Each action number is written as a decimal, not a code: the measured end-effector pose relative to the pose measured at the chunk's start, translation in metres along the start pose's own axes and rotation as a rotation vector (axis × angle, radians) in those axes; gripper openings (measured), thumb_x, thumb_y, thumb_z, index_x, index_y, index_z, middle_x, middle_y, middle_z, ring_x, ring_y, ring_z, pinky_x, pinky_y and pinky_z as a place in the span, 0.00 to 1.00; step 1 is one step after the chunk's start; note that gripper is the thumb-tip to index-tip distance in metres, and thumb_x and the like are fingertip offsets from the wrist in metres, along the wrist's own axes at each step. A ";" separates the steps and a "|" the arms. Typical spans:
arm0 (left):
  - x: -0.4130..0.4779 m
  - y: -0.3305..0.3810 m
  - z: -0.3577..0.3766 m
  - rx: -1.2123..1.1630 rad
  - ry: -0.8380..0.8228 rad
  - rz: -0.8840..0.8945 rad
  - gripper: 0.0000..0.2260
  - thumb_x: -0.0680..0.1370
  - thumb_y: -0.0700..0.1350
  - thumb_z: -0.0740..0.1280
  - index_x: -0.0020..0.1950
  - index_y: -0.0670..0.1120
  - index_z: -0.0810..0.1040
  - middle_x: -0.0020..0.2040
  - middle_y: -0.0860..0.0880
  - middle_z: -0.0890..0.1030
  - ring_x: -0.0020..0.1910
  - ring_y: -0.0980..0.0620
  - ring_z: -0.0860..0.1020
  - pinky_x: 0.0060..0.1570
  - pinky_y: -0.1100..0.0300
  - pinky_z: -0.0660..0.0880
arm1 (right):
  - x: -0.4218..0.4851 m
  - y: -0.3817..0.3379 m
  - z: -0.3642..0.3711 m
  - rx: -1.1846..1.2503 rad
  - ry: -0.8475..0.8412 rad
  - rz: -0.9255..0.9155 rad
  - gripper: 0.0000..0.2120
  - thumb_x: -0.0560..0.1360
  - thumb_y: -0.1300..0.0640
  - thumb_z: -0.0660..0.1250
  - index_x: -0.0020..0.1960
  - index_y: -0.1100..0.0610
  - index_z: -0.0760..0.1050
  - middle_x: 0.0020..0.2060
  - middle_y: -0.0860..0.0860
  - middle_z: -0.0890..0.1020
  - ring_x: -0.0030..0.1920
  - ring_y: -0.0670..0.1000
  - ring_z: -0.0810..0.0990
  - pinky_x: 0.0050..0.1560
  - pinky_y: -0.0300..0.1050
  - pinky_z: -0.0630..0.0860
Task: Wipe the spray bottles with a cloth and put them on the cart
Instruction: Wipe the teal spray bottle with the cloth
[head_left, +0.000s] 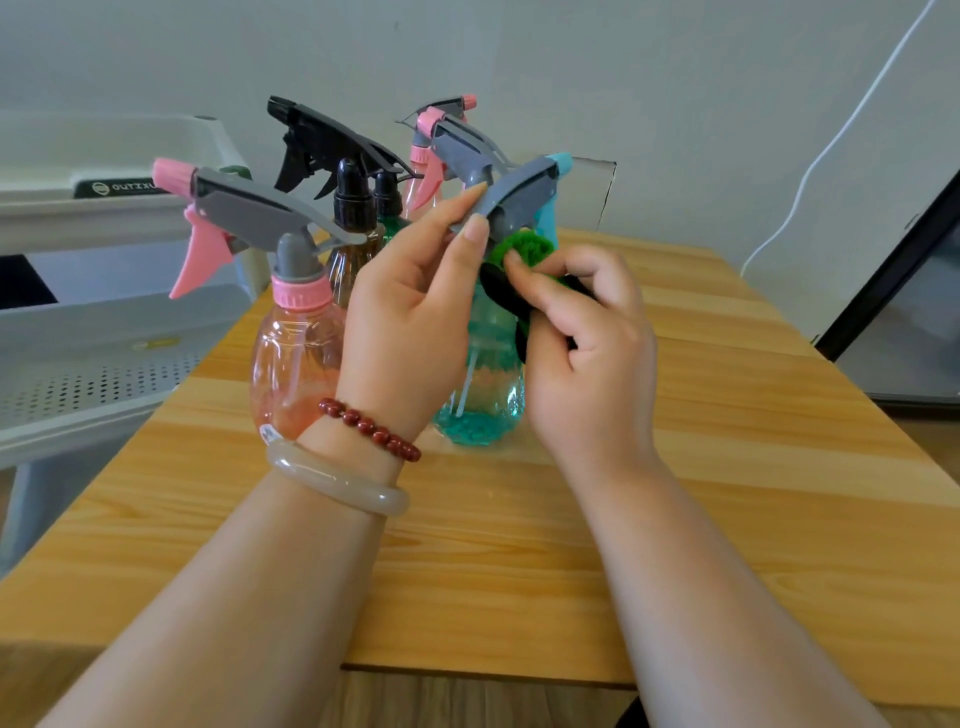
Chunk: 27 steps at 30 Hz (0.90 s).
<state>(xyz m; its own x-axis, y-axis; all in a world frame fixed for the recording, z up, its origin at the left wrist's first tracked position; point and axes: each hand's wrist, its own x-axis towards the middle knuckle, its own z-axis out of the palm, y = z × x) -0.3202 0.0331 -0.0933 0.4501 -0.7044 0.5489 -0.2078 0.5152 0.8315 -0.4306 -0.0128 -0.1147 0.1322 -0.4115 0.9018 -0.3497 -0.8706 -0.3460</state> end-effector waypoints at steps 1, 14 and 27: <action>-0.001 -0.001 0.000 -0.002 -0.012 -0.005 0.14 0.84 0.48 0.61 0.68 0.50 0.77 0.55 0.52 0.83 0.54 0.59 0.81 0.57 0.54 0.79 | 0.003 0.000 -0.003 -0.002 0.029 0.015 0.15 0.75 0.73 0.64 0.57 0.63 0.83 0.49 0.53 0.77 0.50 0.52 0.77 0.53 0.38 0.74; -0.009 0.002 0.003 0.036 -0.089 0.018 0.14 0.84 0.47 0.60 0.70 0.56 0.74 0.52 0.62 0.81 0.52 0.59 0.78 0.59 0.57 0.77 | 0.004 0.006 -0.014 0.052 0.008 0.092 0.14 0.75 0.72 0.65 0.54 0.61 0.84 0.47 0.51 0.77 0.48 0.51 0.78 0.50 0.37 0.73; 0.004 -0.007 -0.003 0.027 -0.275 -0.151 0.38 0.75 0.60 0.64 0.81 0.57 0.51 0.76 0.59 0.67 0.70 0.65 0.69 0.72 0.54 0.68 | 0.010 -0.004 -0.028 0.045 0.308 0.121 0.17 0.74 0.72 0.61 0.55 0.59 0.82 0.48 0.49 0.74 0.50 0.43 0.75 0.54 0.33 0.70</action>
<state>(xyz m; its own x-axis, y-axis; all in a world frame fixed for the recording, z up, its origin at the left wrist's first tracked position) -0.3142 0.0287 -0.0972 0.2266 -0.8796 0.4182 -0.1811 0.3838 0.9055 -0.4541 -0.0057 -0.0971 -0.1967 -0.4180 0.8869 -0.3032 -0.8343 -0.4605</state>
